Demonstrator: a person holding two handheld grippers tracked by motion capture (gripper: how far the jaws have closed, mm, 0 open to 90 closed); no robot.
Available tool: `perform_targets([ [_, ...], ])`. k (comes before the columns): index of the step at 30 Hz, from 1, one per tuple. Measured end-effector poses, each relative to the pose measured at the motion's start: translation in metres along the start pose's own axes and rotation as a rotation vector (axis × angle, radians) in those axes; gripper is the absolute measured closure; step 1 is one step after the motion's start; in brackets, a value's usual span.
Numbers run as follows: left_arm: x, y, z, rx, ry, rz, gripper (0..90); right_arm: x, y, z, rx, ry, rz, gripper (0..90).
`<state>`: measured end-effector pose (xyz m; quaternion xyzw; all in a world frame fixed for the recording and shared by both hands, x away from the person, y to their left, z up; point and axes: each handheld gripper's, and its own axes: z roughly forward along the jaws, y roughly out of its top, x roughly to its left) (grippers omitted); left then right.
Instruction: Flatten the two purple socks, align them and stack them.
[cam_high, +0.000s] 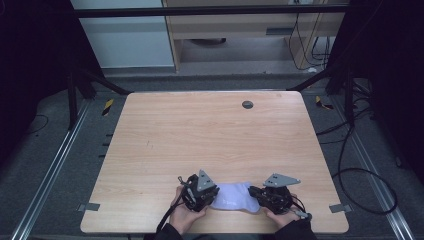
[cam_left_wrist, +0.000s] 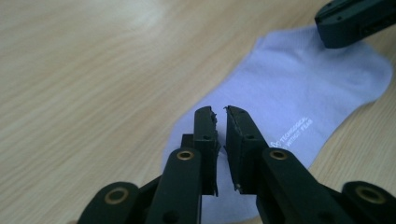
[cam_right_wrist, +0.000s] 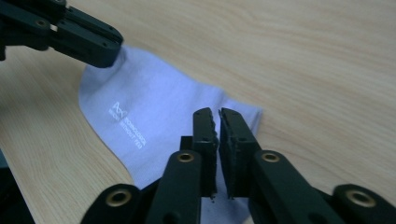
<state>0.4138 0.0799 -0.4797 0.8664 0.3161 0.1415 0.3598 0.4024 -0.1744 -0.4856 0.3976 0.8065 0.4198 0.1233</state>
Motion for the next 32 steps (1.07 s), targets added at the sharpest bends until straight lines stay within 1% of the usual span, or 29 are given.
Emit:
perform_targets([
  [2,-0.002,-0.003,0.006,0.019,-0.001,0.007,83.8,0.000,-0.001,0.005,0.020,0.000,-0.011,89.1],
  [3,-0.001,-0.004,0.009,0.022,-0.002,0.006,84.1,0.000,-0.001,0.006,0.027,0.002,-0.005,89.5],
  [4,-0.001,-0.005,0.009,0.020,-0.004,0.003,84.3,-0.001,-0.002,0.008,0.031,0.003,-0.007,89.8],
  [6,-0.001,-0.005,0.008,0.021,-0.004,-0.001,84.5,-0.003,-0.005,0.009,0.046,-0.009,-0.003,89.9],
  [9,-0.001,-0.005,0.008,0.020,-0.005,0.001,84.4,-0.006,-0.008,0.011,0.070,-0.018,-0.003,89.6],
  [14,0.002,-0.004,0.002,-0.003,-0.004,-0.014,79.4,-0.007,-0.007,0.008,0.053,-0.006,0.003,85.9],
  [17,0.009,-0.001,-0.008,-0.045,0.004,-0.037,74.3,-0.012,-0.005,0.000,0.005,-0.011,0.015,81.9],
  [19,0.015,0.001,-0.014,-0.066,0.015,-0.049,71.6,-0.017,-0.004,-0.006,-0.033,-0.032,0.031,78.1],
  [20,0.017,0.001,-0.015,-0.073,0.021,-0.054,69.3,-0.021,-0.004,-0.010,-0.060,-0.052,0.048,74.8],
  [21,0.022,0.000,-0.018,-0.084,0.032,-0.065,67.6,-0.024,-0.004,-0.012,-0.075,-0.065,0.059,72.6],
  [22,0.026,-0.001,-0.020,-0.089,0.039,-0.074,64.2,-0.029,-0.004,-0.016,-0.093,-0.088,0.076,68.5],
  [23,0.030,-0.002,-0.022,-0.097,0.046,-0.086,61.6,-0.033,-0.005,-0.017,-0.108,-0.115,0.076,64.3],
  [25,0.038,-0.004,-0.026,-0.107,0.063,-0.101,55.4,-0.042,-0.007,-0.021,-0.125,-0.163,0.093,54.5],
  [27,0.045,-0.007,-0.029,-0.116,0.080,-0.114,50.9,-0.049,-0.010,-0.023,-0.131,-0.204,0.116,46.6],
  [32,0.062,-0.015,-0.039,-0.127,0.115,-0.131,43.8,-0.063,-0.013,-0.027,-0.136,-0.258,0.144,33.8],
])
